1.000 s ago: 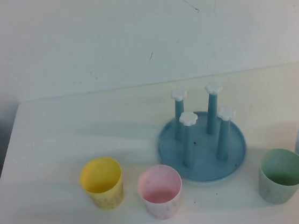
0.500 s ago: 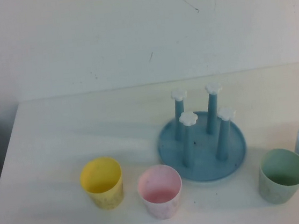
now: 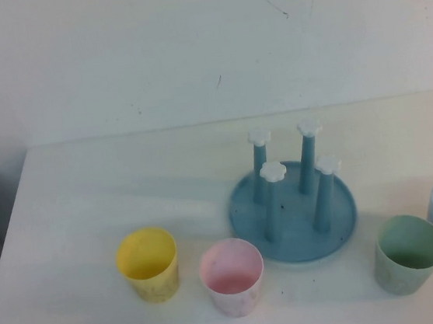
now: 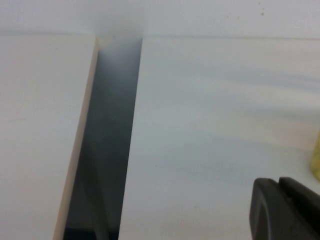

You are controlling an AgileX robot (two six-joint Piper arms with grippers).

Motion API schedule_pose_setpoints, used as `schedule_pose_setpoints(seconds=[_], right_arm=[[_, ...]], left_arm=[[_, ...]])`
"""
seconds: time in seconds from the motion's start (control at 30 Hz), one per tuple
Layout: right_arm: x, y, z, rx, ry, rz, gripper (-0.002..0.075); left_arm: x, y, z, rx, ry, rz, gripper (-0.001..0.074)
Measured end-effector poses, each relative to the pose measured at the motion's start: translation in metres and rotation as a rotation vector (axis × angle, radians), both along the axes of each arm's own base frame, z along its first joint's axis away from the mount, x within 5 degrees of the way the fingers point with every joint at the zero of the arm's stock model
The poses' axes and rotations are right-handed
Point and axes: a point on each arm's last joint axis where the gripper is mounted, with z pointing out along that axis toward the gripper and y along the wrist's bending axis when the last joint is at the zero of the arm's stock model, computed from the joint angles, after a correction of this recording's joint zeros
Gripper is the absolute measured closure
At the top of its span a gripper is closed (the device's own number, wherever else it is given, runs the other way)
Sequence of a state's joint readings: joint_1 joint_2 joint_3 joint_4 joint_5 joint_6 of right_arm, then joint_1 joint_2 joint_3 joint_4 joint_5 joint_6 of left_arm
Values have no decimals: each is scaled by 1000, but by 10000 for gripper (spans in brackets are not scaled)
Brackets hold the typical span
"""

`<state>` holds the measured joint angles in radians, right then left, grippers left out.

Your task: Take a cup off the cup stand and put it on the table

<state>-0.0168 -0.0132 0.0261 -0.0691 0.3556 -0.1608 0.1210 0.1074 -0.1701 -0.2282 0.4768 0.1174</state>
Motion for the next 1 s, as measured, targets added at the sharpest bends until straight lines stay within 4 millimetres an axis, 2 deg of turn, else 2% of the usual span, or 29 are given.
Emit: schedule_pose_setpoints(seconds=[0.23,0.53,0.77,1.0], right_arm=[[0,0,0,0,2,0,727],[0,0,0,0,2,0,727],[0,0,0,0,2,0,727],[0,0,0,0,2,0,727]], left_arm=[[-3,2,-47,9,-8,27,737],[-1,3,-46,17,-51,32,737],[-2,-1,-46,78,-53,-82,737],[-2,-2,-46,78,-53,-96,737]])
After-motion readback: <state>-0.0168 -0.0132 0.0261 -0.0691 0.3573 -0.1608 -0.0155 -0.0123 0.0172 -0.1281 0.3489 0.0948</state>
